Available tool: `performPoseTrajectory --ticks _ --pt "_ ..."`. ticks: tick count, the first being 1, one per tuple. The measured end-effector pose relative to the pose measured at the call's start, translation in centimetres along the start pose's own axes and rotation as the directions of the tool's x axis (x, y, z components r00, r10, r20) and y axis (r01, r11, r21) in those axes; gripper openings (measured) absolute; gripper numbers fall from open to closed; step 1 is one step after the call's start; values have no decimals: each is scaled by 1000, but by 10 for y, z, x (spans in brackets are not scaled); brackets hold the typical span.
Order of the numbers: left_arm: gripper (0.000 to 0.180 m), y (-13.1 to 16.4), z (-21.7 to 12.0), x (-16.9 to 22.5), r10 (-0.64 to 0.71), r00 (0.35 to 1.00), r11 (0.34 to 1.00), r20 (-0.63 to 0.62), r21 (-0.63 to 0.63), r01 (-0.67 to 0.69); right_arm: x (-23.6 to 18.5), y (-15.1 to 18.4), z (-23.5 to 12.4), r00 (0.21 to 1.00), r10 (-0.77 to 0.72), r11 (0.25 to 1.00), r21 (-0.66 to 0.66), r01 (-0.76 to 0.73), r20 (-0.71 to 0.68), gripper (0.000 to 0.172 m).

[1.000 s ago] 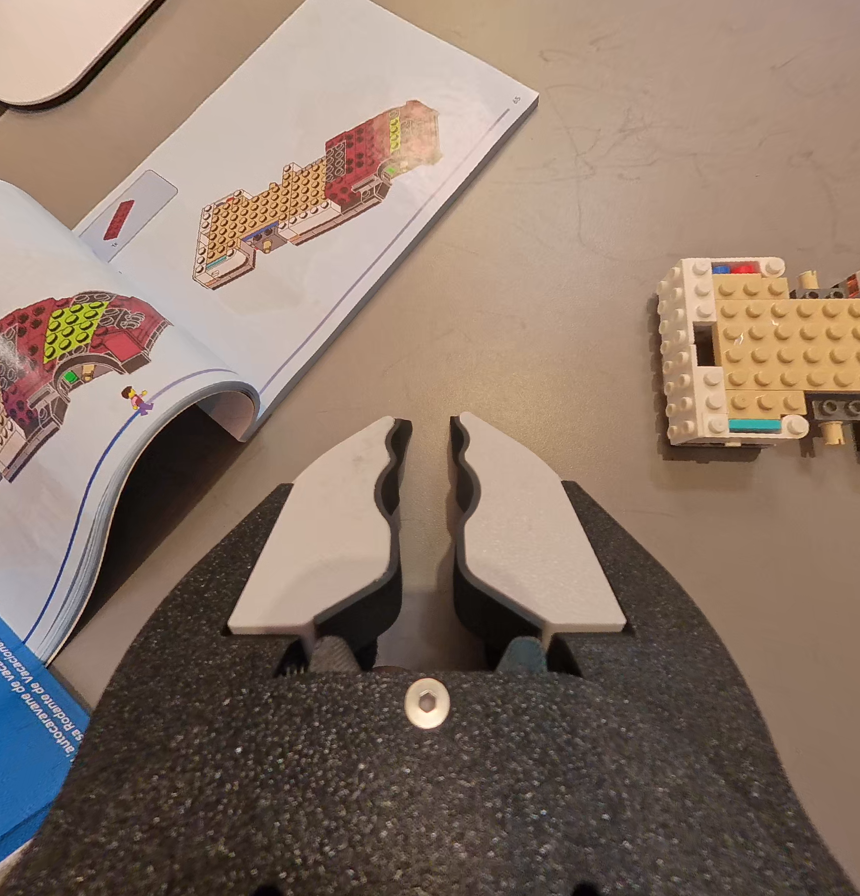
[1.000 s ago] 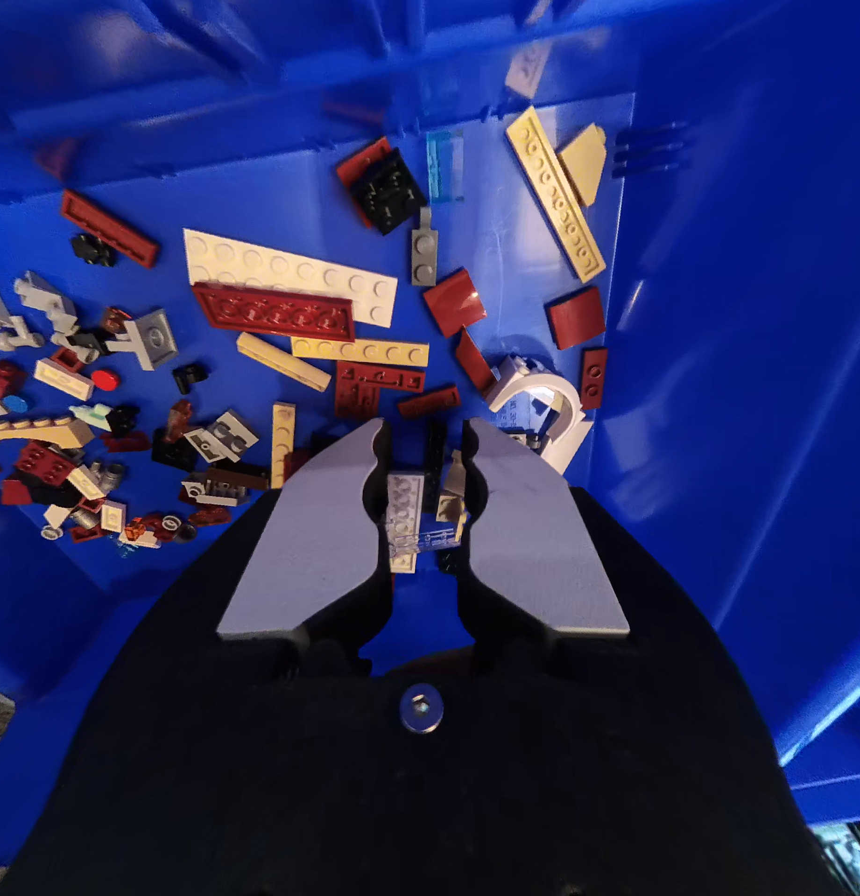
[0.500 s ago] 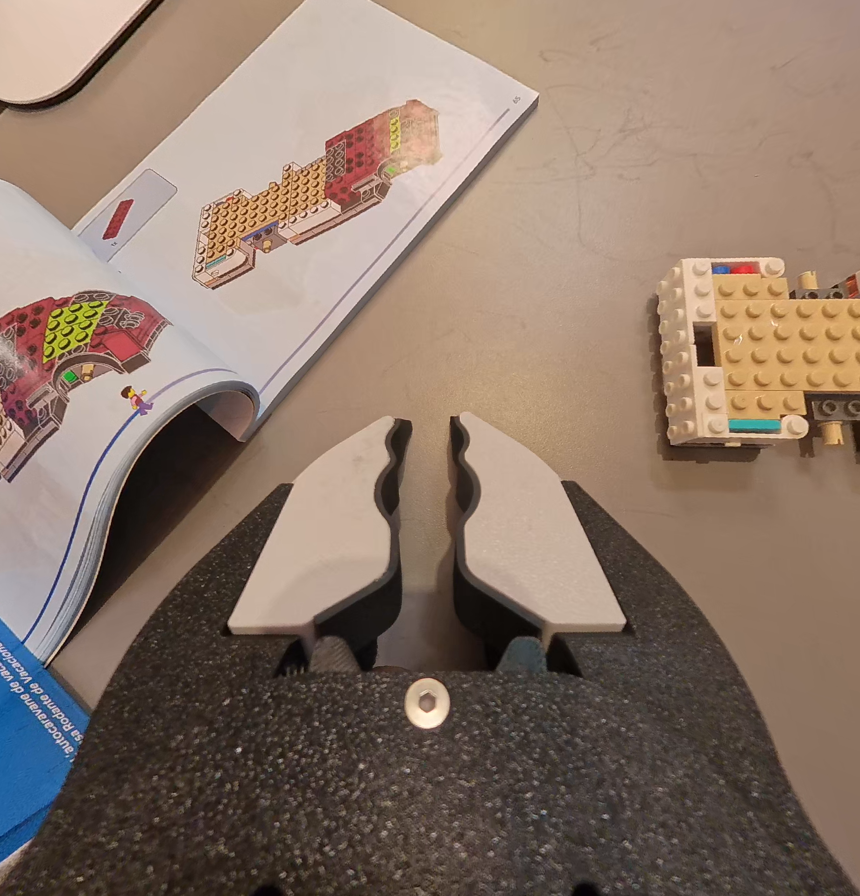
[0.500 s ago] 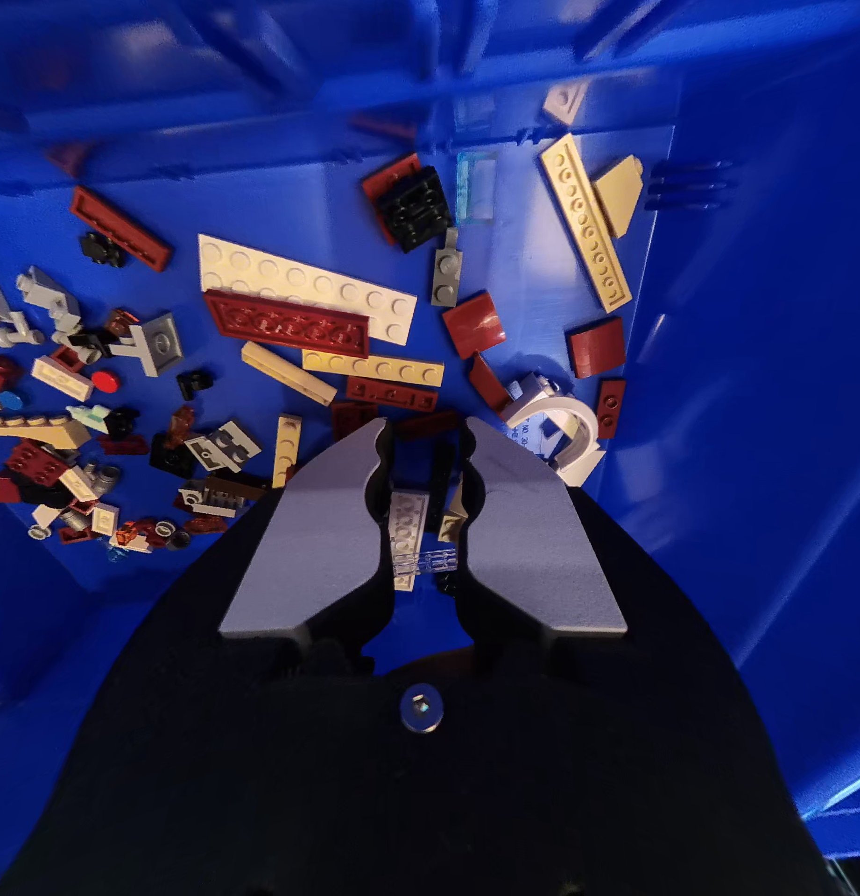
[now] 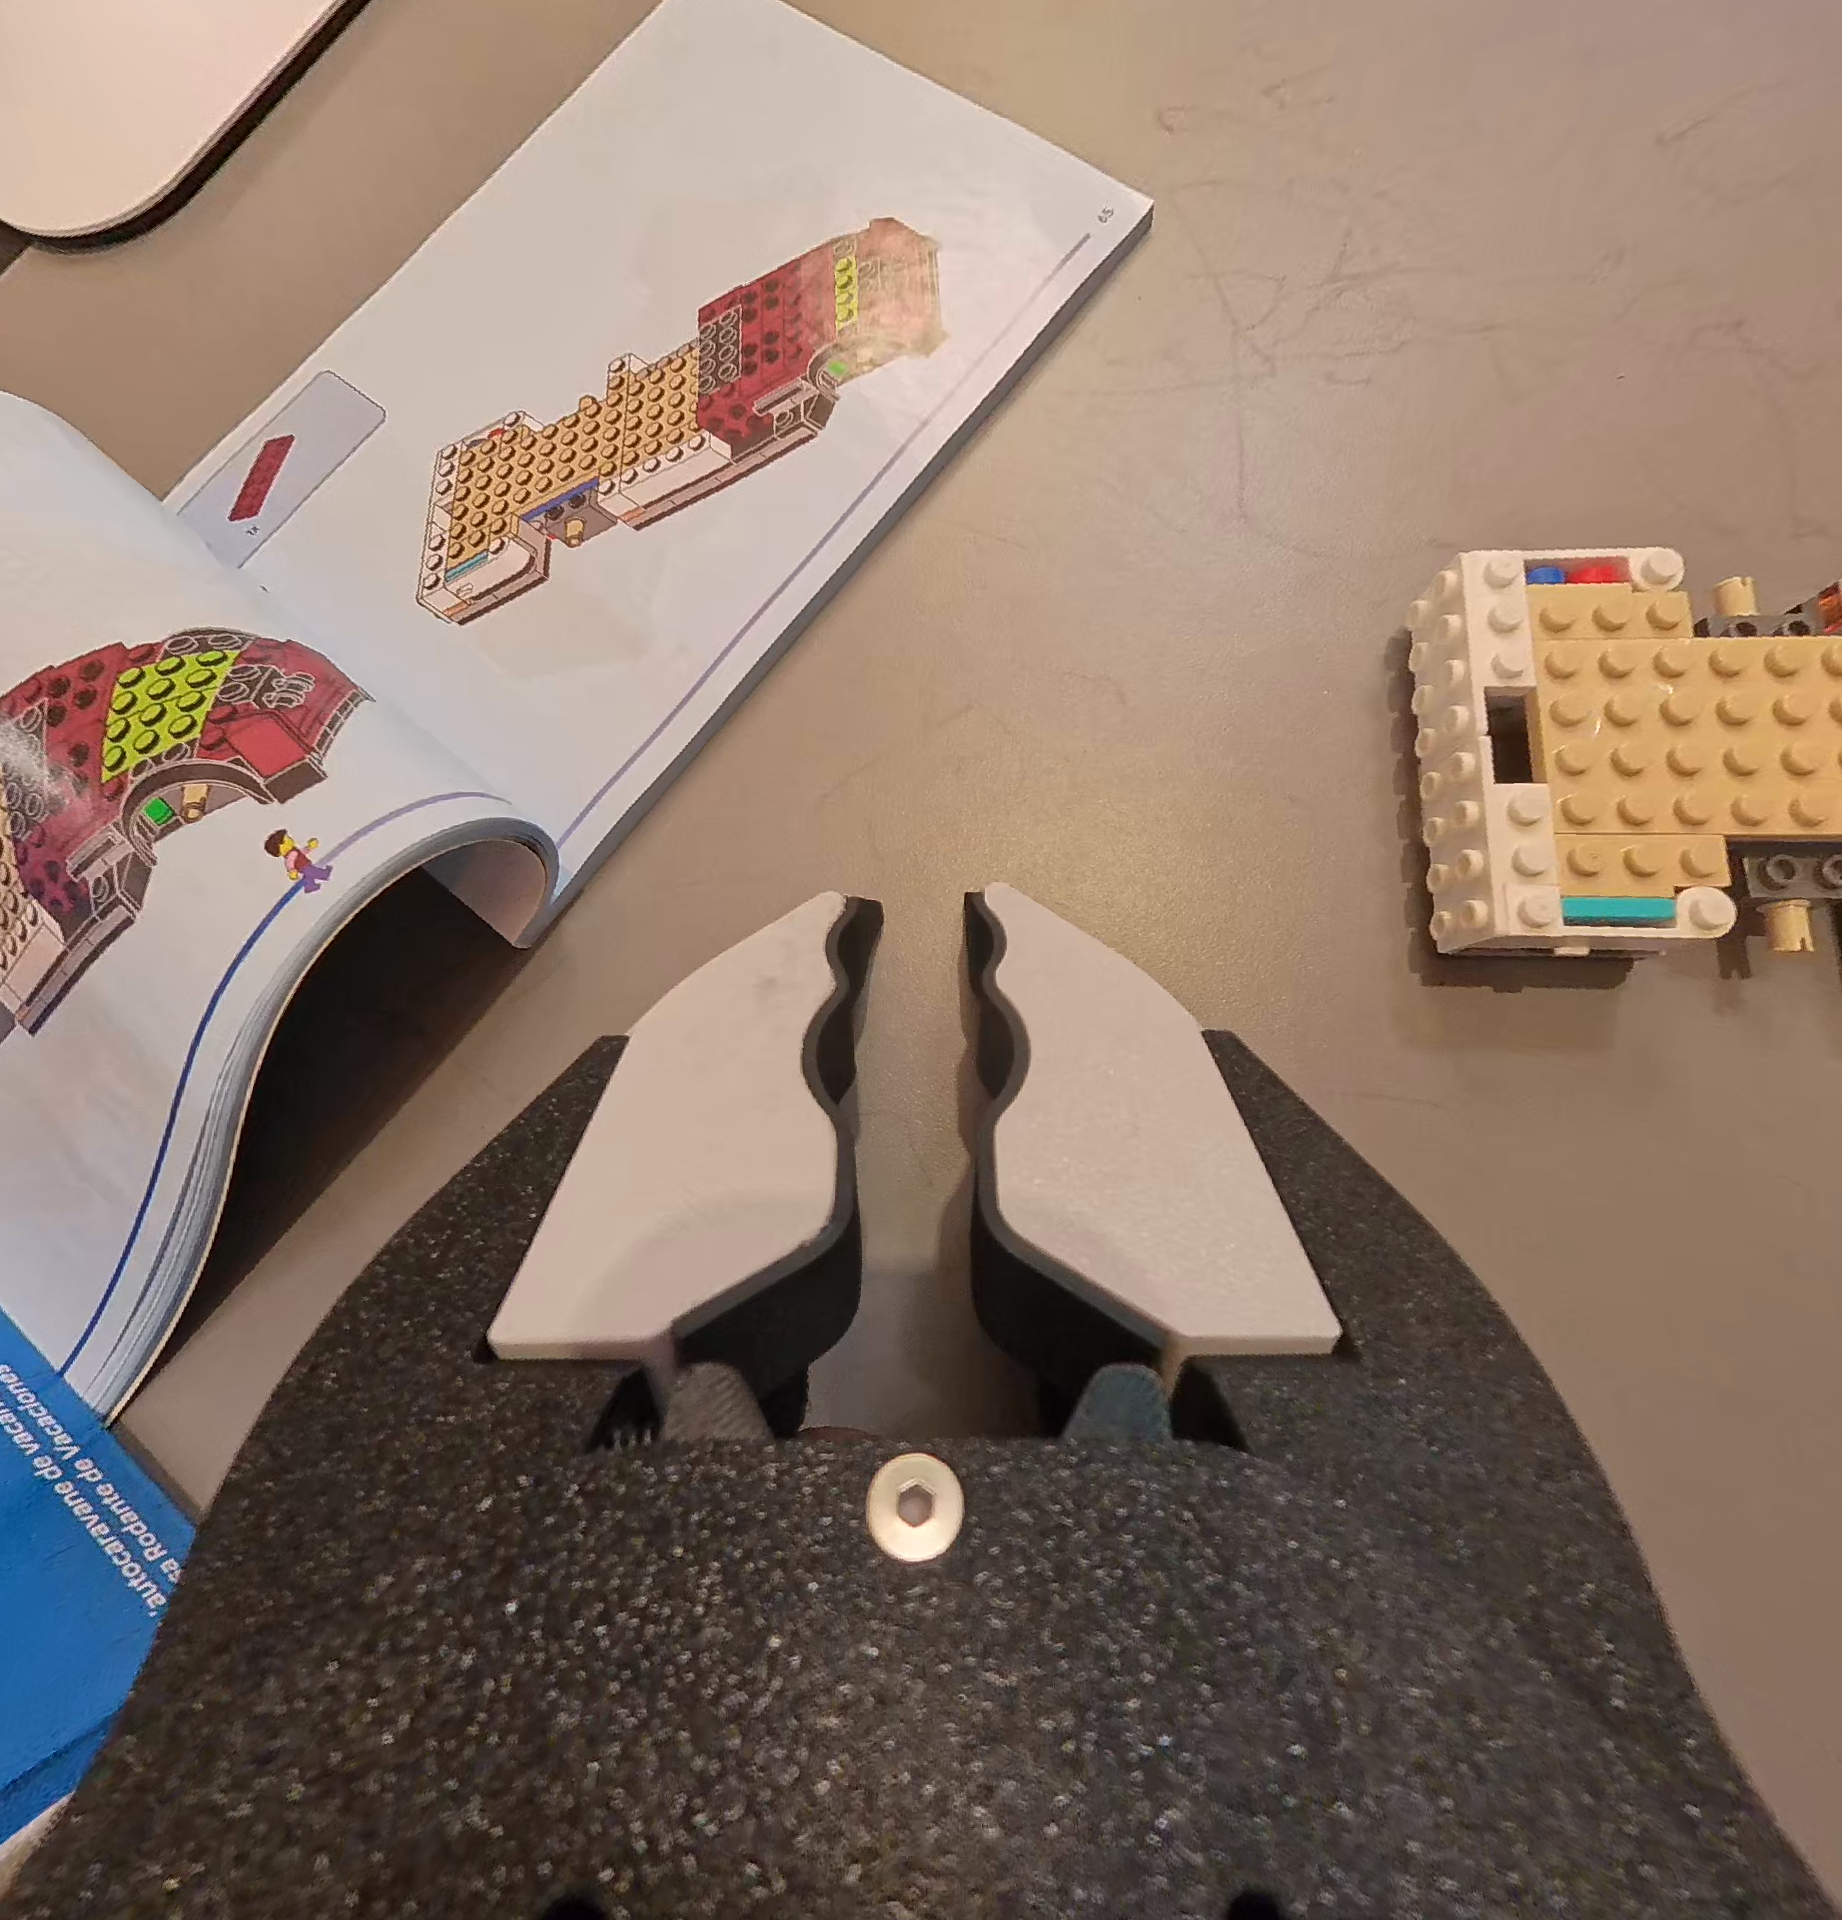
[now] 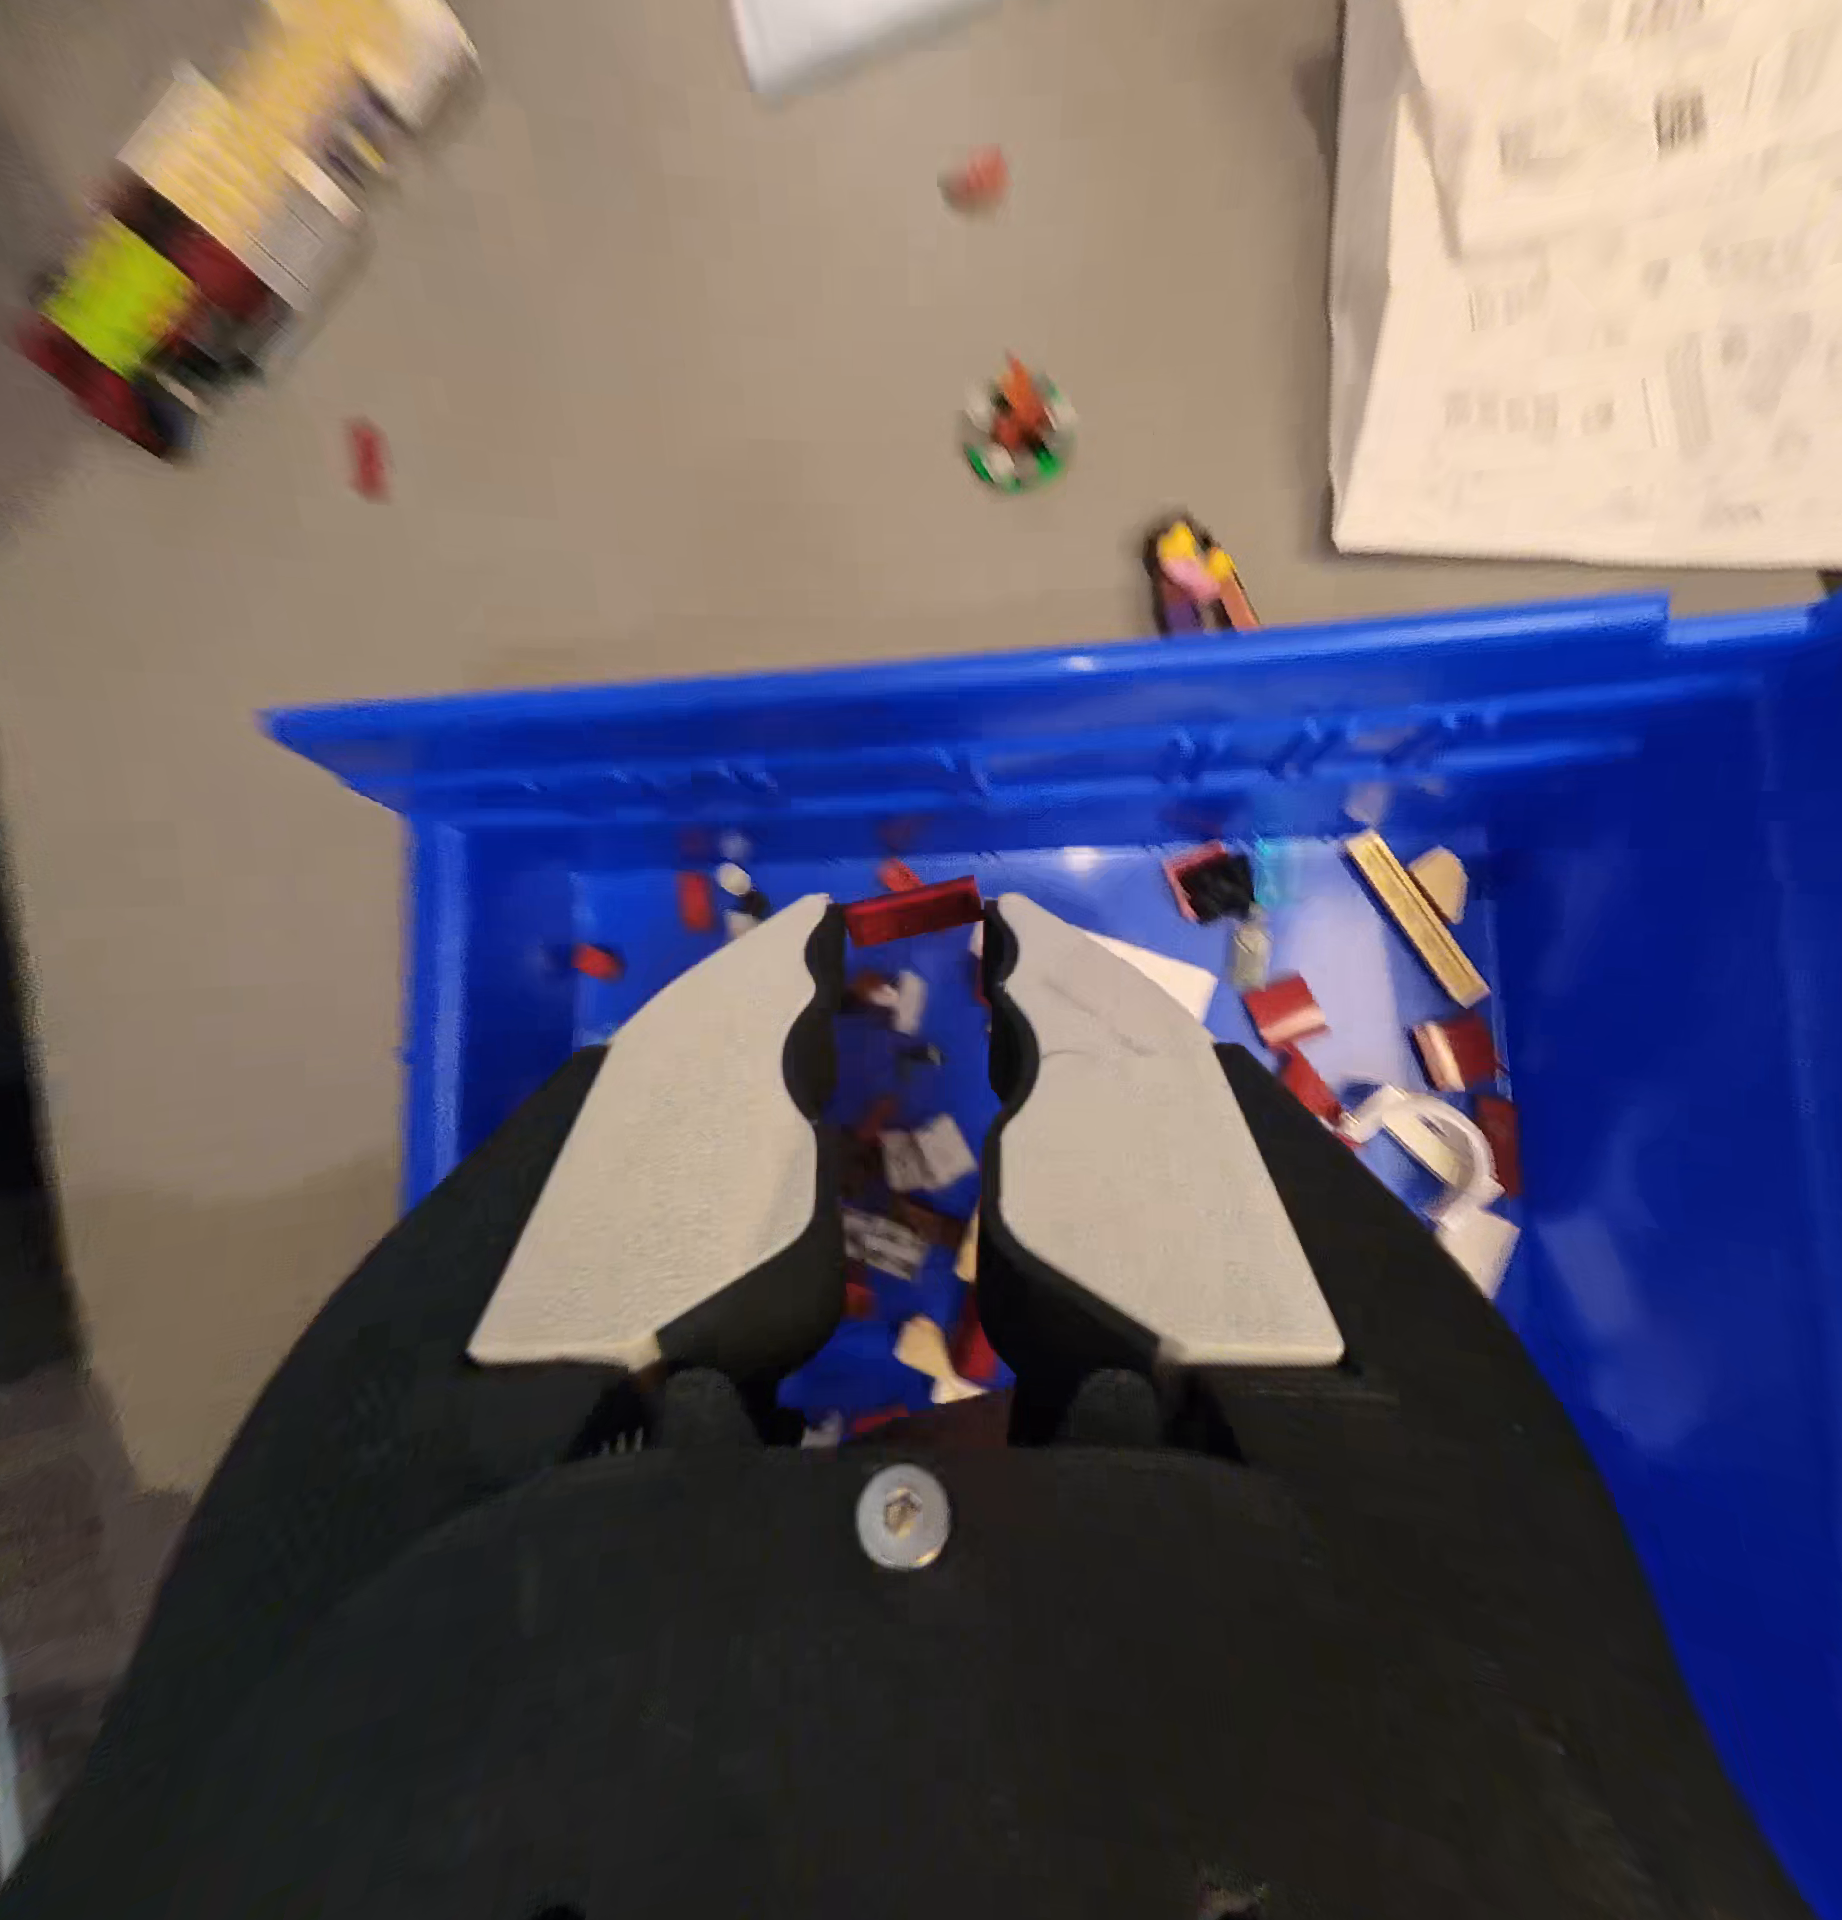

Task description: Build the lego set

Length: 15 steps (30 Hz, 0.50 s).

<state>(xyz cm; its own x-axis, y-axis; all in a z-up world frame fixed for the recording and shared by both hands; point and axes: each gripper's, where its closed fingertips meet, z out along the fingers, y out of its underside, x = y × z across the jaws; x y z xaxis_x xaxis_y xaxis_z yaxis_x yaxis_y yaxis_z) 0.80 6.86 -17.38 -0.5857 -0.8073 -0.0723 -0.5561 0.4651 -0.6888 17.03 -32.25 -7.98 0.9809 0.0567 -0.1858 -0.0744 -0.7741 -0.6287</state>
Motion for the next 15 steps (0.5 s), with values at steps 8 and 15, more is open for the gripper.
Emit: performPoseTrajectory --ticks 8,15 --pt "19 0 0 0 2 1000 1000 9 1 -2 -30 -9 -4 998 45 995 92 -48 44 26" --pt "19 0 0 -1 4 1000 1000 15 2 -4 -94 -60 32 986 -83 996 -23 81 -146 26"
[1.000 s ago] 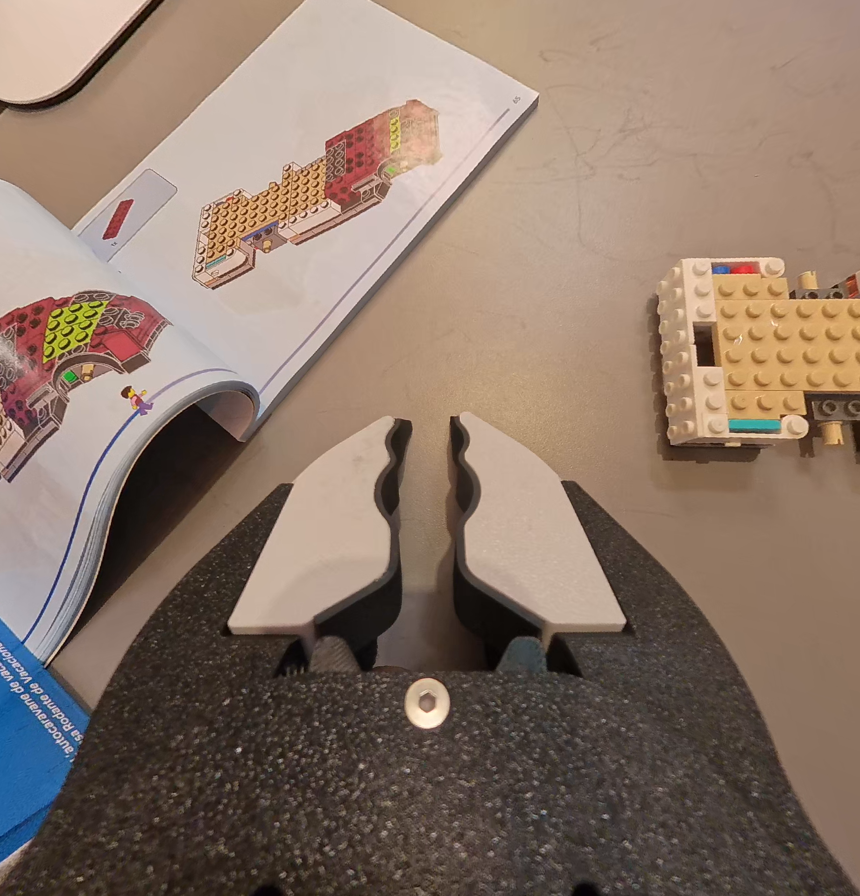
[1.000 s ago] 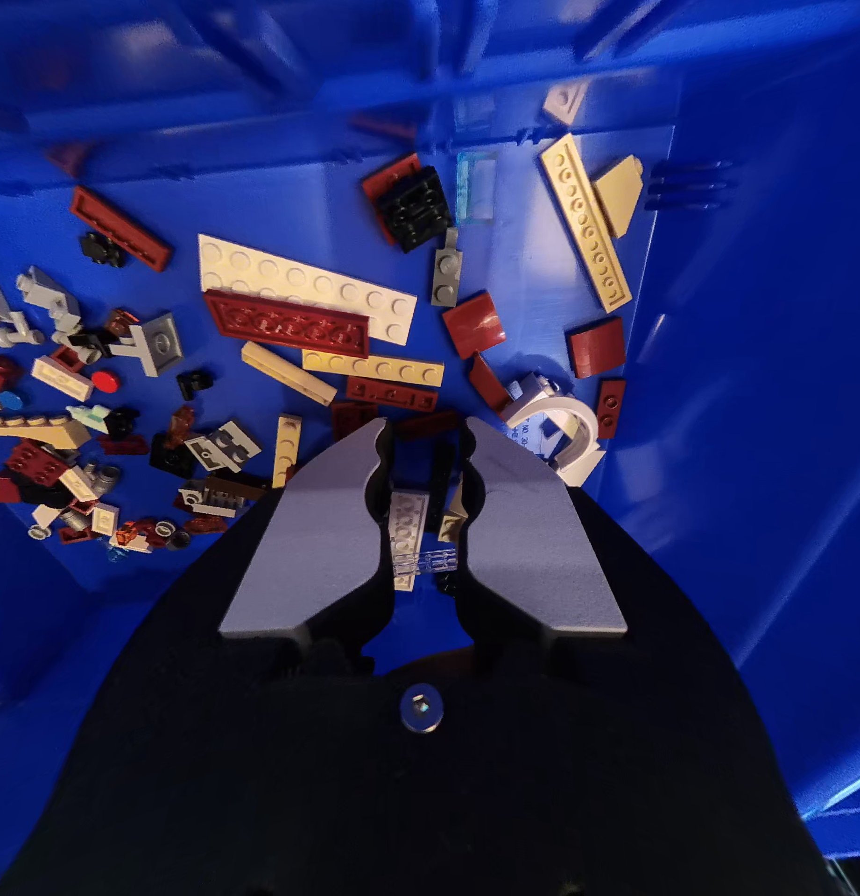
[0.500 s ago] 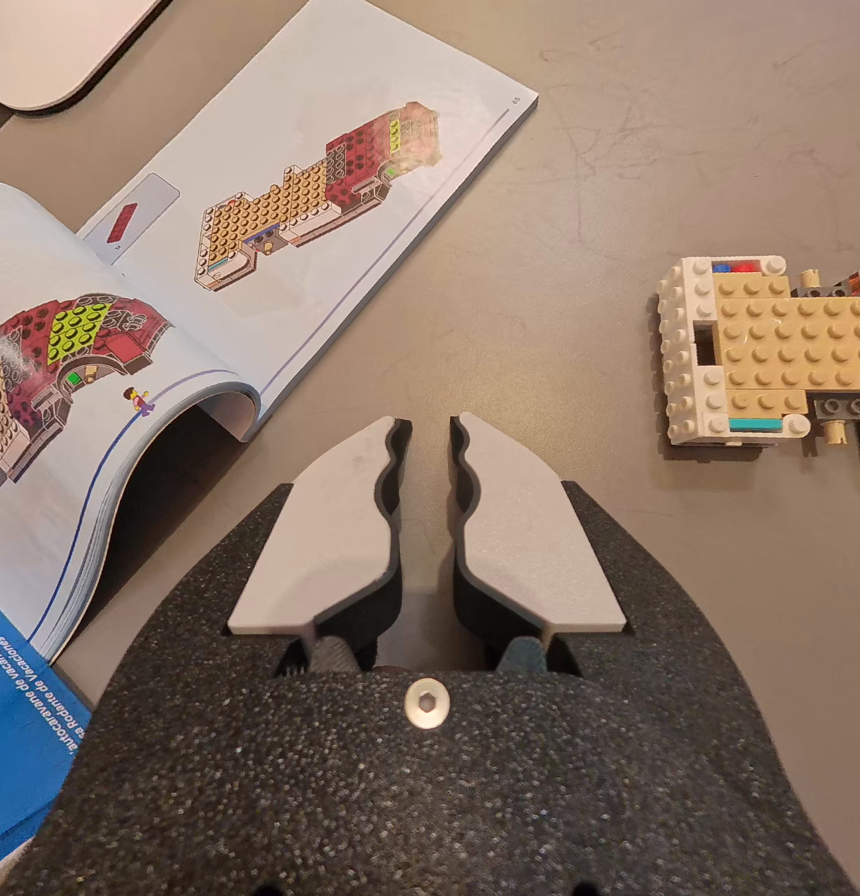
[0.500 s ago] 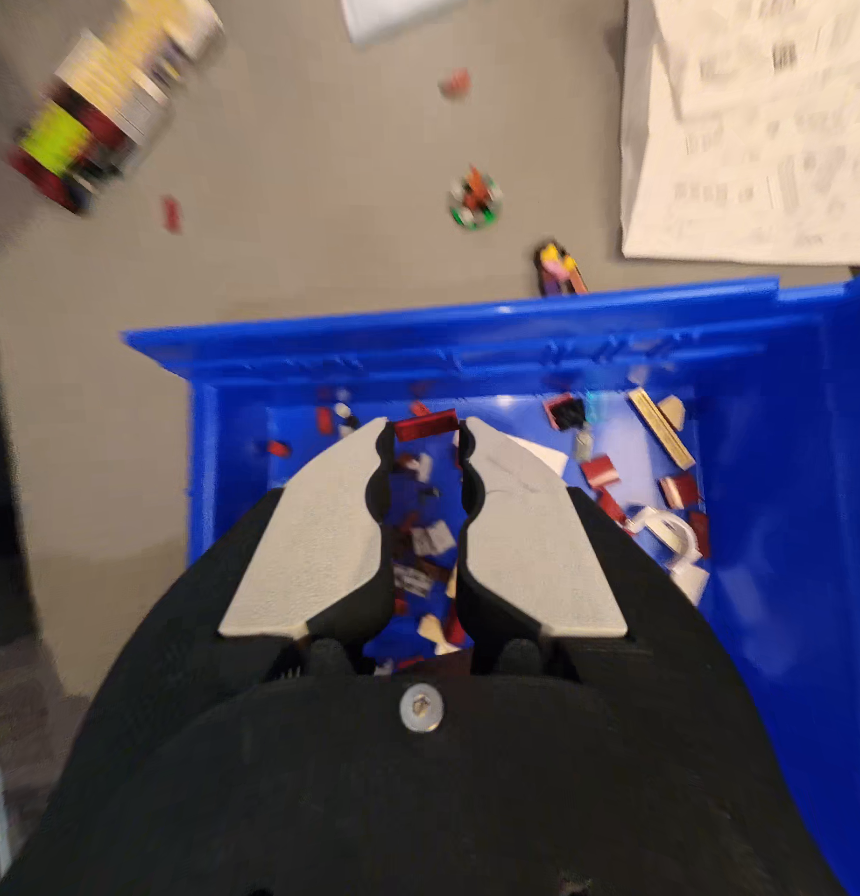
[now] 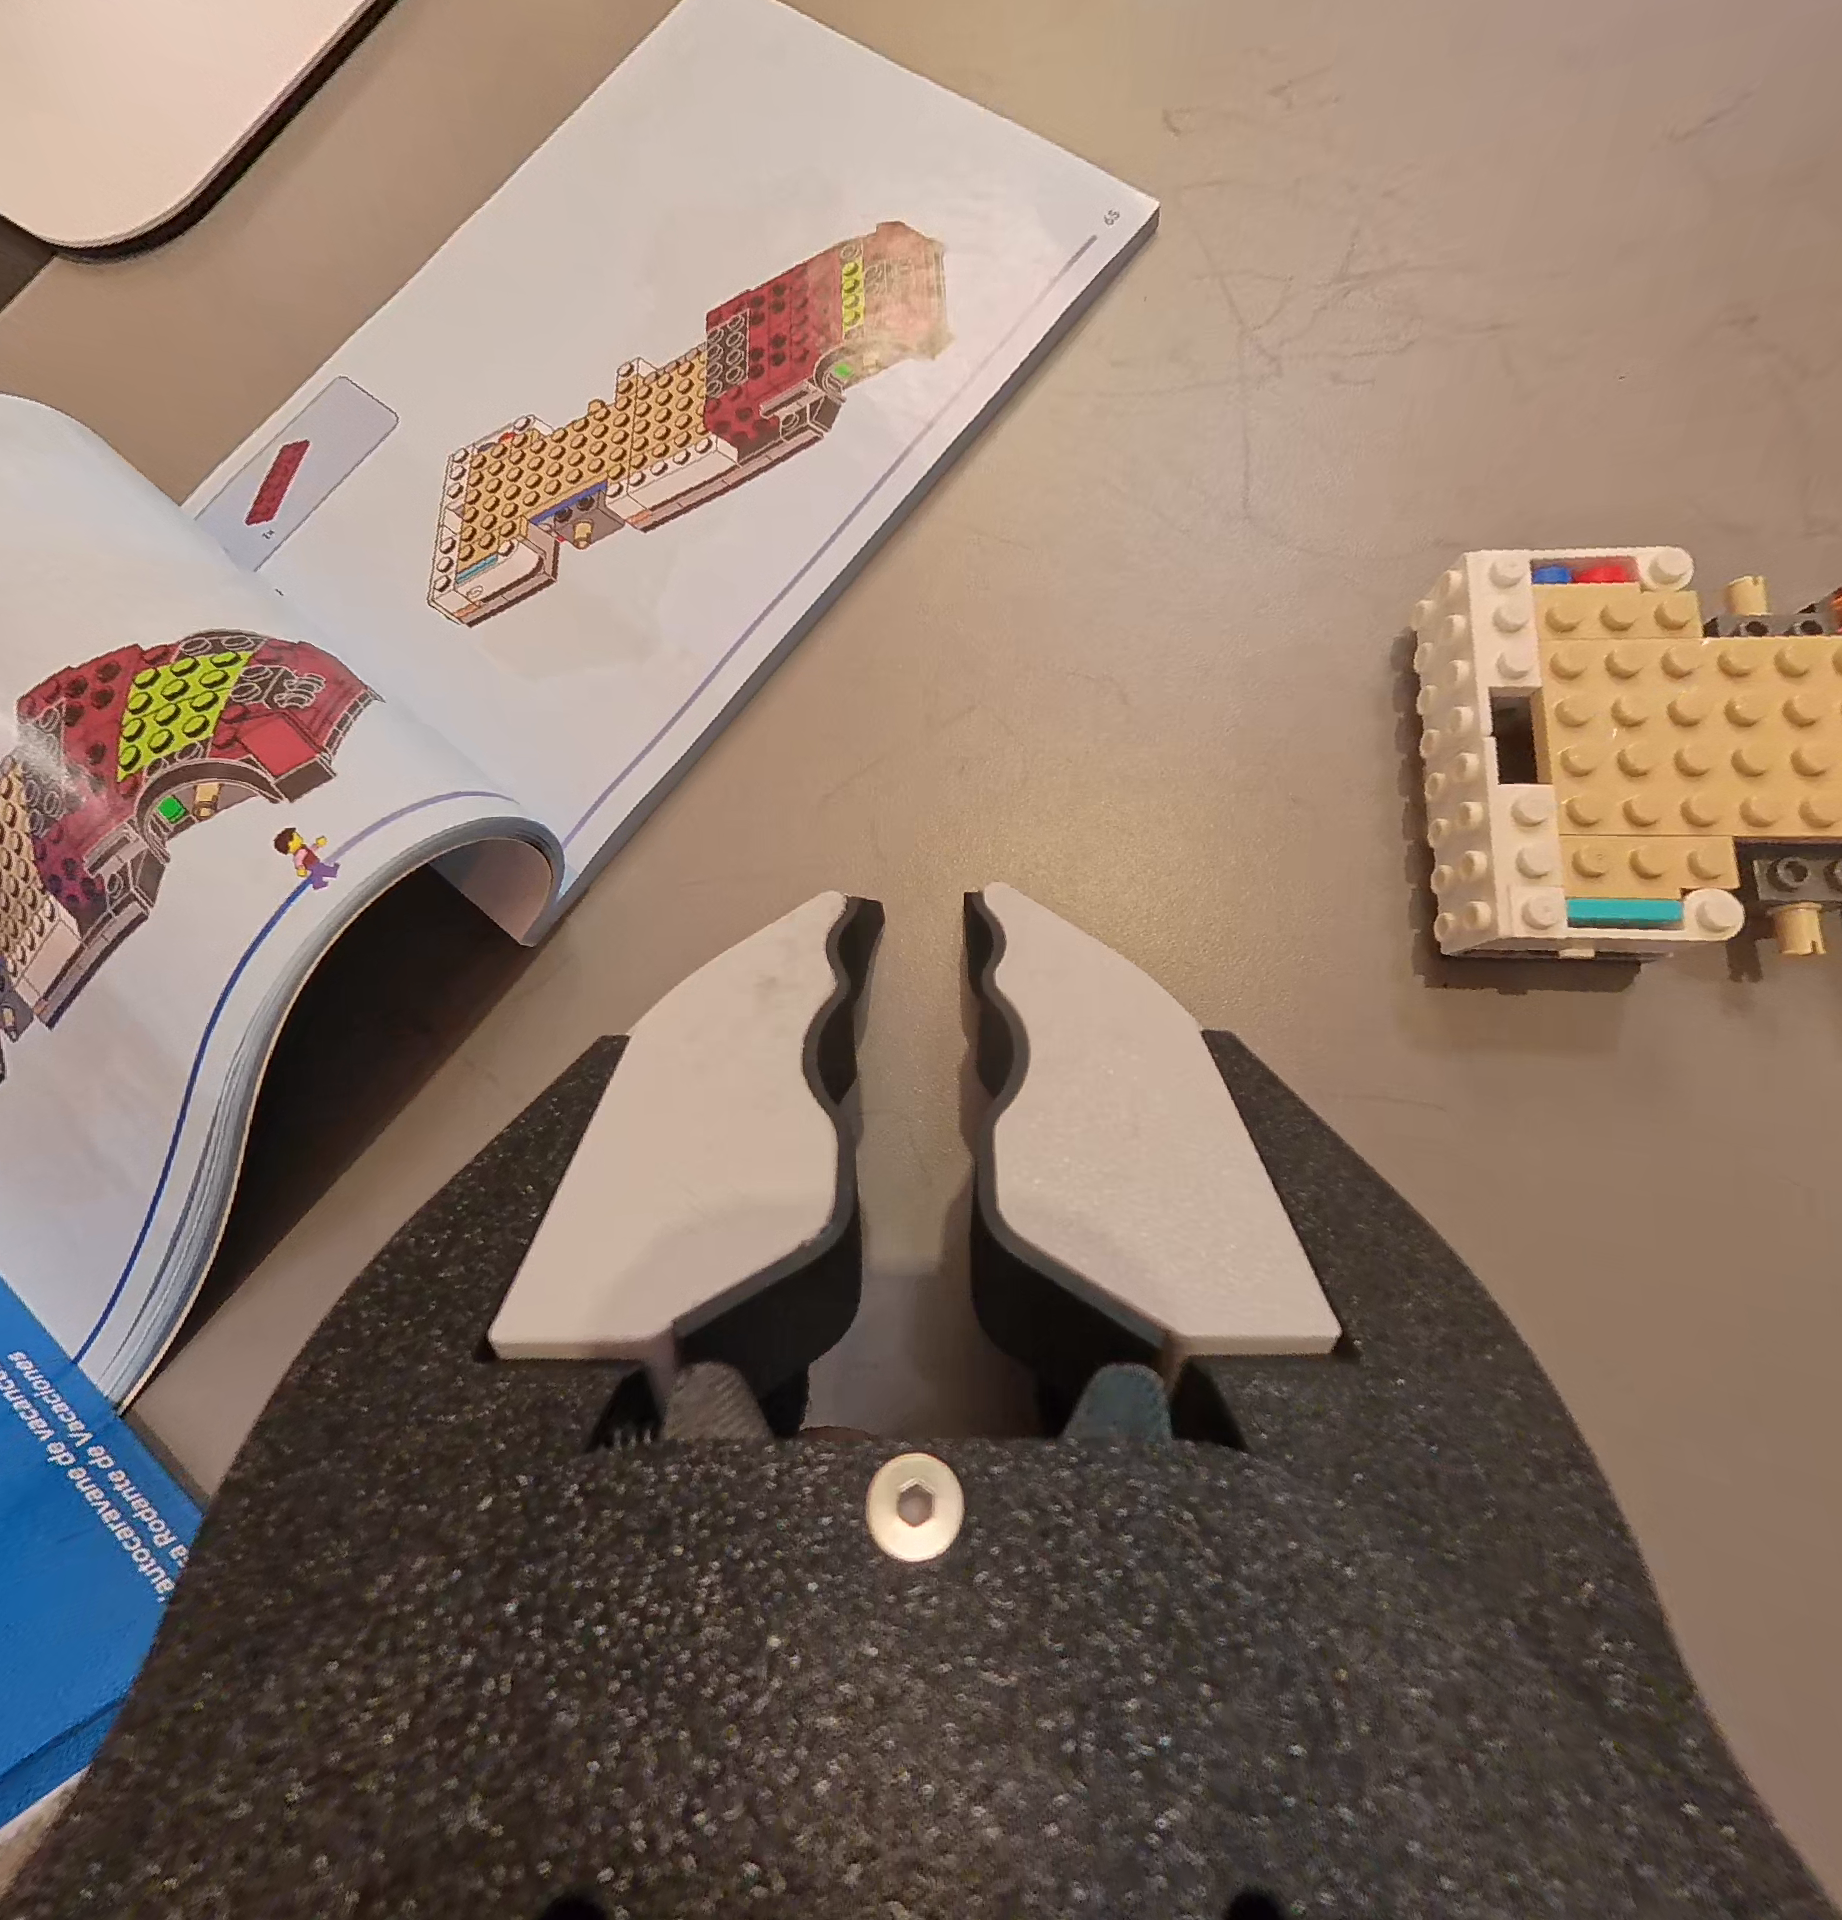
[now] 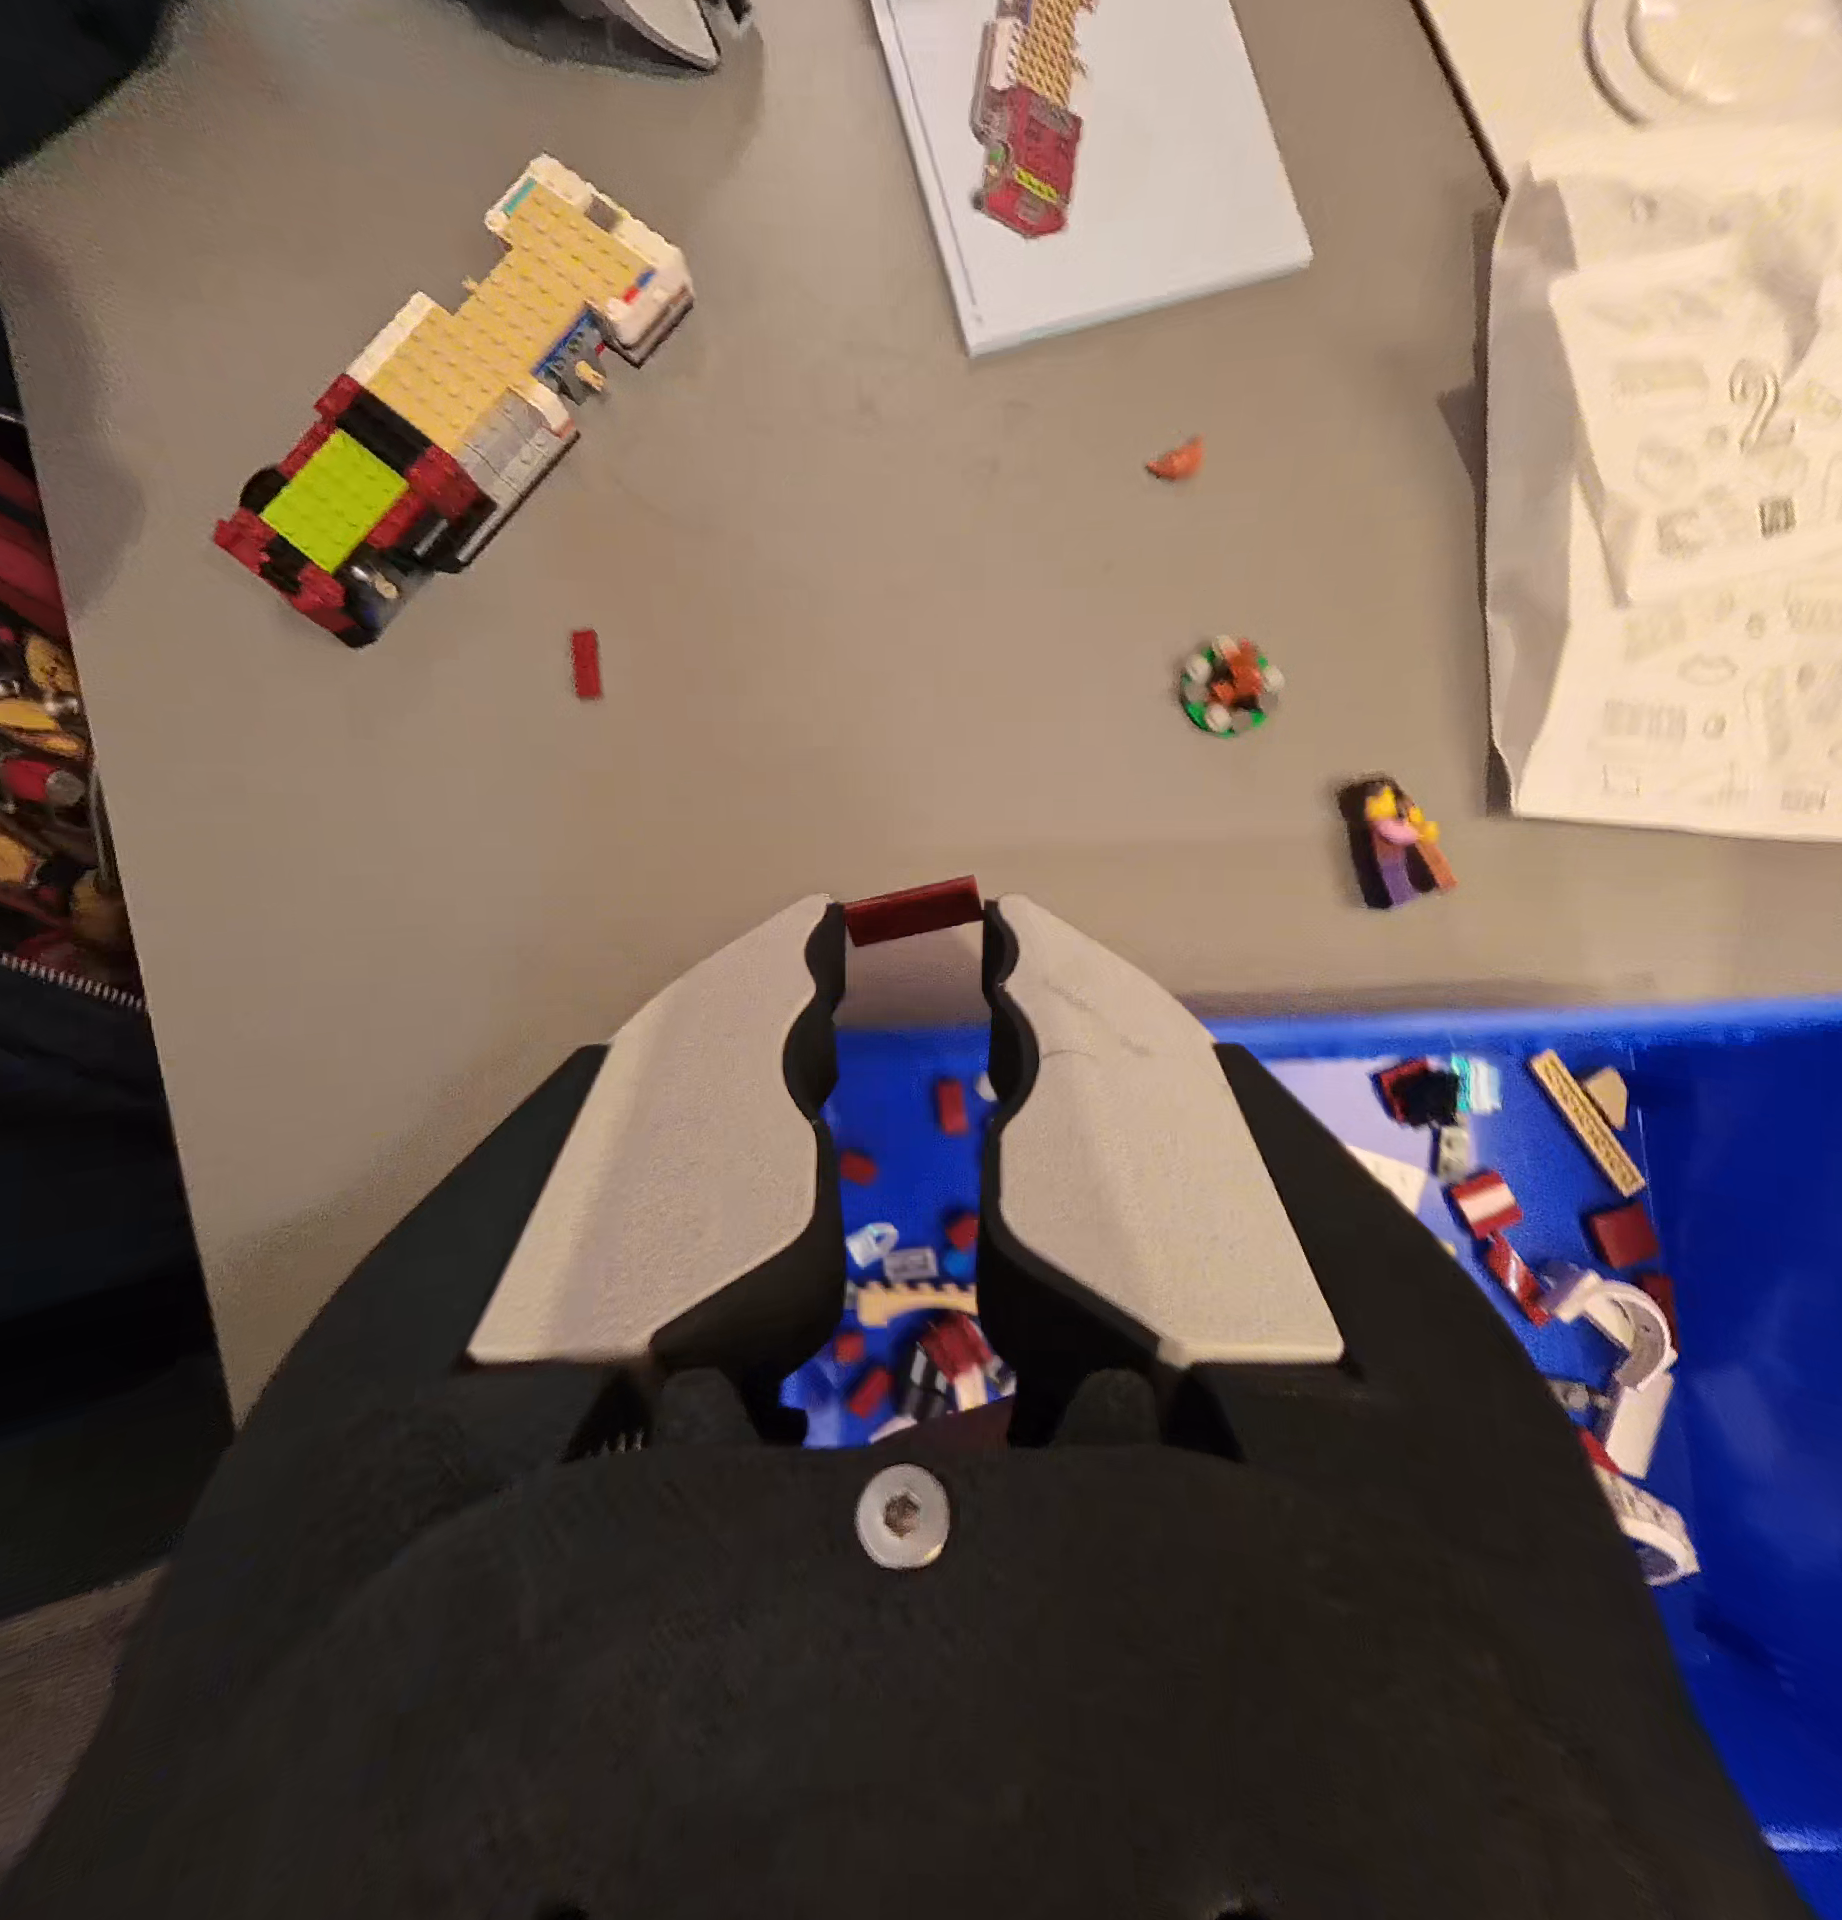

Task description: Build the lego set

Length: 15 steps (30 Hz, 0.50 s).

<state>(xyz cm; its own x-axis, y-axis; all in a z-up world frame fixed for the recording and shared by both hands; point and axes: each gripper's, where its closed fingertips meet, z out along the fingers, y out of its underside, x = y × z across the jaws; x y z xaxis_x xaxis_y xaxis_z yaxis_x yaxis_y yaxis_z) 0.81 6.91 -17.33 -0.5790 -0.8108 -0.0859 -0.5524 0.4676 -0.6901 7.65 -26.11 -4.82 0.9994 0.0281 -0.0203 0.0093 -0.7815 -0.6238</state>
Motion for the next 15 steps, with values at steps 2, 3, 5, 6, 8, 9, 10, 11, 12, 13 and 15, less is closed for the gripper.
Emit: performPoseTrajectory --ticks 2,3,5,6,8,9,10,11,12,13,15 --pt "19 0 0 0 1 1000 1000 2 0 -1 -36 -14 17 999 -35 999 -3 35 -9 26" --pt "19 0 0 0 2 1000 1000 3 0 -2 -53 -16 29 999 -46 999 -14 45 -13 26" --pt "18 0 0 0 3 1000 1000 2 0 -3 -78 -9 59 998 -57 996 -75 55 -34 26" --pt "18 0 0 0 3 1000 1000 1 0 -3 -88 0 75 997 -60 992 -115 55 -39 26" --pt "18 0 0 0 3 1000 1000 0 0 -3 -105 19 104 998 -60 980 -192 53 -27 26" --pt "18 0 0 0 3 1000 1000 1 0 -3 -111 28 116 998 -59 973 -225 52 -23 26" --pt "18 0 0 0 4 1000 1000 2 1 -4 -114 36 125 998 -58 967 -250 50 -23 26" --pt "18 0 0 0 6 1000 1000 4 1 -6 -116 39 131 998 -56 966 -254 47 -28 26" --pt "18 0 0 0 7 1000 1000 5 2 -7 -118 37 134 999 -43 972 -231 36 -28 26" --pt "18 0 0 0 7 1000 1000 6 2 -7 -119 36 136 999 -25 974 -224 20 -20 26" --pt "18 0 0 0 7 1000 1000 7 2 -7 -118 36 135 999 -21 975 -223 14 -27 26"
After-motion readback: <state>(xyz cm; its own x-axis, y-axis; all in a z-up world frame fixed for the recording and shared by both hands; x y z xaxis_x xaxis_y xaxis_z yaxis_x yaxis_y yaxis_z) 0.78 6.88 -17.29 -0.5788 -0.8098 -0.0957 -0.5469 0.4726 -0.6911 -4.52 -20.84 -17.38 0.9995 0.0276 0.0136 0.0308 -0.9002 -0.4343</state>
